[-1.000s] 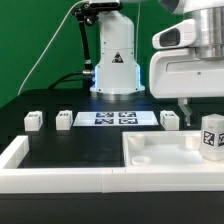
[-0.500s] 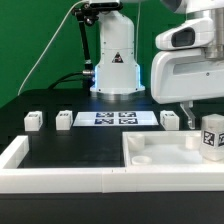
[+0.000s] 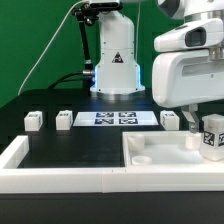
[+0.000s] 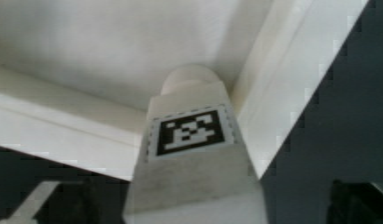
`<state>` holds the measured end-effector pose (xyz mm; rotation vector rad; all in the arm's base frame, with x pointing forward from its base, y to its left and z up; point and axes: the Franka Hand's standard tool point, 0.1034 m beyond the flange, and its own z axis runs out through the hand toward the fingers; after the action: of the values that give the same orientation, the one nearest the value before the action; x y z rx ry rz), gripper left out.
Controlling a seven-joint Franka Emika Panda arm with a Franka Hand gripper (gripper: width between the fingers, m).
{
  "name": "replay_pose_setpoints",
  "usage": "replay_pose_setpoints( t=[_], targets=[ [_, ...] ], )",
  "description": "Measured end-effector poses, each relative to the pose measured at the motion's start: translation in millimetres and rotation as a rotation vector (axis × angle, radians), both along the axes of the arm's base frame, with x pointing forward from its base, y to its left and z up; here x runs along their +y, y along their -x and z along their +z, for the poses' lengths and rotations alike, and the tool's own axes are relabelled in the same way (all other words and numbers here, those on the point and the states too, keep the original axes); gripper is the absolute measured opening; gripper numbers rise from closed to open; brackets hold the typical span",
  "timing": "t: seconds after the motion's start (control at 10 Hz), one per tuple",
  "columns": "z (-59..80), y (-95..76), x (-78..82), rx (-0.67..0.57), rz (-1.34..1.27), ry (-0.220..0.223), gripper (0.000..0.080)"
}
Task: Assemble square table
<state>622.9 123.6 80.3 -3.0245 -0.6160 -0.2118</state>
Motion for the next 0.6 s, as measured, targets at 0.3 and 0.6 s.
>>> replay_pose_setpoints(
  t=[0.3, 0.6],
  targets=[
    [0.0, -0.3, -1.4, 0.0, -0.004, 0.001, 0.0291],
    [-0.2, -0.4, -2.0, 0.002, -0.032, -0.003, 0.0291]
  ],
)
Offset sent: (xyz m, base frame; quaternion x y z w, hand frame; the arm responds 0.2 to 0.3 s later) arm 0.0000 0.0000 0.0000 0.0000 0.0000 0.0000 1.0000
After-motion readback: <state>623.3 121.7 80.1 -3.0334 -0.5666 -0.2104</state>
